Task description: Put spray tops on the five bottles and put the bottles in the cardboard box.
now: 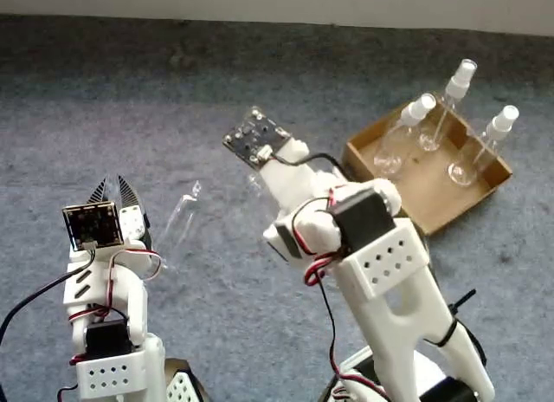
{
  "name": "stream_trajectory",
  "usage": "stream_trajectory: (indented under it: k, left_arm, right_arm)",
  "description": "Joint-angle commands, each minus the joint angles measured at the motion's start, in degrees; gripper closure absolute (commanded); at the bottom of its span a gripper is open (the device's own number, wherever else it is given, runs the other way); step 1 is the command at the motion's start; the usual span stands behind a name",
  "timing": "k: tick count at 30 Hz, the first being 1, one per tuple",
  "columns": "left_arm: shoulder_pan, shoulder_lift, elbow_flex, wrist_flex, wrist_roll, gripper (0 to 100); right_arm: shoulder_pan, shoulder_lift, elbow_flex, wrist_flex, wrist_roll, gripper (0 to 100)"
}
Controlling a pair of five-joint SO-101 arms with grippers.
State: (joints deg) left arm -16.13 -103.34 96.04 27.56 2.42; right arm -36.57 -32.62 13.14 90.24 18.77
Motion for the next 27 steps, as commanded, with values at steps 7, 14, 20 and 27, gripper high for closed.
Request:
stream_trajectory:
  k: [7, 14, 20, 27]
  left_arm:
    - [1.3, -0.4, 1.0, -1.1, -0.3, 100]
    - [4.5, -0.4, 1.0, -1.1, -0.3, 100]
    - [4.6, -0.4, 1.0, -1.1, -0.3, 100]
    - [4.6, -0.4, 1.0, -1.1, -0.4, 100]
  right_arm:
    - [0.9, -18.8, 33.2, -26.2, 0.3, 89.9]
    - [0.6, -27.8, 52.5, -34.3, 0.5, 89.9]
    - [0.6, -24.2, 54.3, -34.6, 0.7, 89.9]
    - [0.6, -9.4, 46.8, -34.6, 0.3, 89.9]
